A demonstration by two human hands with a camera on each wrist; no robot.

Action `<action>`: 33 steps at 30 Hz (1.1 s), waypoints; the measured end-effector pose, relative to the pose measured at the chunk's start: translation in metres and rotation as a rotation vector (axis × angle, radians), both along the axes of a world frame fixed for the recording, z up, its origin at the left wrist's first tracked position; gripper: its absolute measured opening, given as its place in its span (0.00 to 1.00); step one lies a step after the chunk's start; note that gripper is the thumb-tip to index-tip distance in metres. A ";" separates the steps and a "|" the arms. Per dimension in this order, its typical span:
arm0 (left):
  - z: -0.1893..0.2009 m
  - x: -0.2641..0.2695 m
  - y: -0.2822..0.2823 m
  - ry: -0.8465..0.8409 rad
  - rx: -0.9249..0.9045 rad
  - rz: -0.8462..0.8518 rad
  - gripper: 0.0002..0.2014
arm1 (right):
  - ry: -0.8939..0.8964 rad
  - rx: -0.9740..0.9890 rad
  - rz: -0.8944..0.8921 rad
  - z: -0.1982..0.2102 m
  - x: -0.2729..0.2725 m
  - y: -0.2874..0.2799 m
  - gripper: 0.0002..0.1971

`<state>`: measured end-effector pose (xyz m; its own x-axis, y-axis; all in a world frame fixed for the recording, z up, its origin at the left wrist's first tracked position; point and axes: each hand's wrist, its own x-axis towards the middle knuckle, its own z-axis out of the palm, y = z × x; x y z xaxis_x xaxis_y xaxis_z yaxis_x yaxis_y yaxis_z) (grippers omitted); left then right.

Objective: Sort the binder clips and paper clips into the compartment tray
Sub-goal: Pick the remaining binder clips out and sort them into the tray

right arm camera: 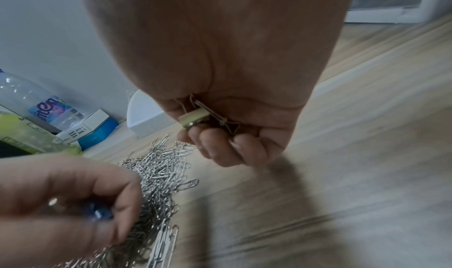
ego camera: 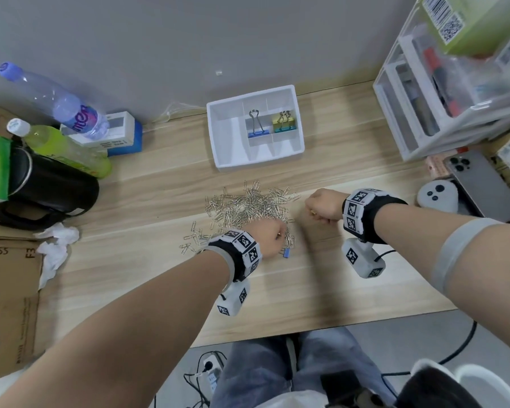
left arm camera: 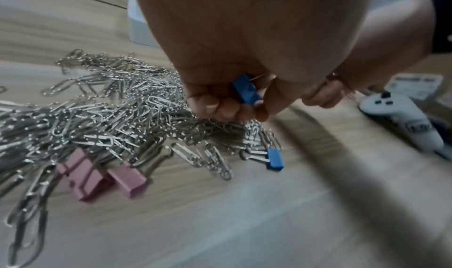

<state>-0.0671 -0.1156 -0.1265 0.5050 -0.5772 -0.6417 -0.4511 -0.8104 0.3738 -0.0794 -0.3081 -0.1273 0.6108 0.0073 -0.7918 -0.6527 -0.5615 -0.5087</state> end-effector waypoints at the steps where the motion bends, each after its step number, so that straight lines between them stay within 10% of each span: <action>1: -0.001 -0.001 0.001 -0.002 -0.007 -0.043 0.03 | 0.002 0.008 -0.008 0.000 -0.001 -0.001 0.13; 16: -0.018 -0.014 -0.004 -0.101 -0.063 -0.229 0.09 | -0.154 -0.079 0.074 -0.014 -0.003 0.000 0.13; 33: 0.024 0.035 0.003 0.216 -0.257 0.568 0.09 | -0.078 0.067 -0.029 0.017 0.038 0.021 0.06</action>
<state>-0.0319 -0.1124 -0.1029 0.6516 -0.4074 -0.6398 0.1267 -0.7732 0.6214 -0.0410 -0.2868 -0.1102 0.6714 0.0402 -0.7400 -0.6248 -0.5063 -0.5944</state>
